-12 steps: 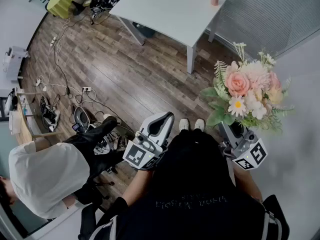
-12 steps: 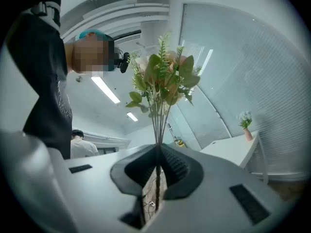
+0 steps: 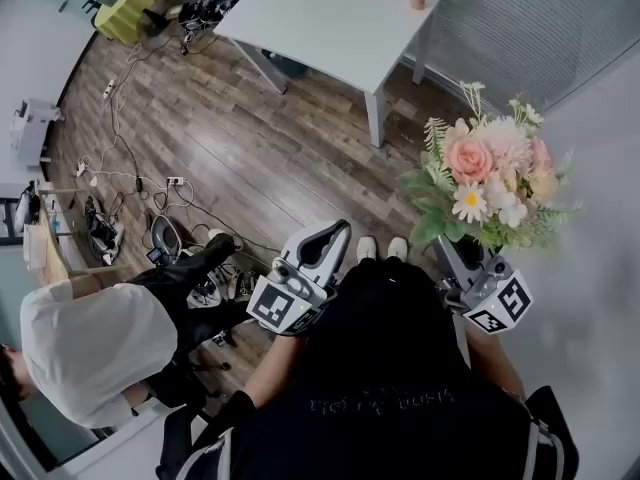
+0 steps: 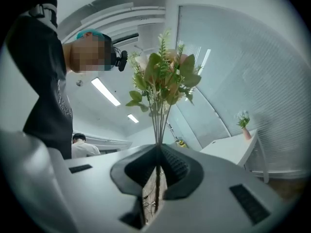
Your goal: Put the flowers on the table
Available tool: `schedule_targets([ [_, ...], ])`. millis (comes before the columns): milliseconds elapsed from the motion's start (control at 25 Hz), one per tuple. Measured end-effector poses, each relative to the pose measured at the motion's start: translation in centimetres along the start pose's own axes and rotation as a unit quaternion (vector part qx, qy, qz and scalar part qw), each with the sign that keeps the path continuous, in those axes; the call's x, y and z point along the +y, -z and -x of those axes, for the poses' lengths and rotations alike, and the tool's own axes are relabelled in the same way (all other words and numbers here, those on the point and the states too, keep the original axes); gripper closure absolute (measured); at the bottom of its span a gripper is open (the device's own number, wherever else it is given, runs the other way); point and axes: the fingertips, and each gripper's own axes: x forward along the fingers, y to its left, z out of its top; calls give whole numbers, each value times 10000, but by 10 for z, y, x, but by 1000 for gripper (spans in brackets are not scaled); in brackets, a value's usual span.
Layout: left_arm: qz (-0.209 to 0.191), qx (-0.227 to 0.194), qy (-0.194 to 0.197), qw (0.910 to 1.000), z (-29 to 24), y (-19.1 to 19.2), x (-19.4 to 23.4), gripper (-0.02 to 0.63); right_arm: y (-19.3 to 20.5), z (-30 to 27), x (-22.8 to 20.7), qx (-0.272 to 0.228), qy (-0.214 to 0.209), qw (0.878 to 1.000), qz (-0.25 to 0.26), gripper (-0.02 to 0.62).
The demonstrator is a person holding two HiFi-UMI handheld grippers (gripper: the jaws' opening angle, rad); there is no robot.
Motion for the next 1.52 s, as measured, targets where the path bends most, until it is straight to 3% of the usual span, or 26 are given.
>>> schedule_targets([
  [440, -27, -397, -162, 9991, -28, -6, -10, 580, -13, 5, -33, 104, -268, 9996, 4, 551],
  [760, 25, -306, -227, 9993, -55, -3, 18, 580, -13, -15, -64, 268, -189, 9993, -188, 551],
  [1520, 356, -243, -176, 9989, -124, -12, 172, 580, -15, -156, -160, 247, -179, 9981, -532, 551],
])
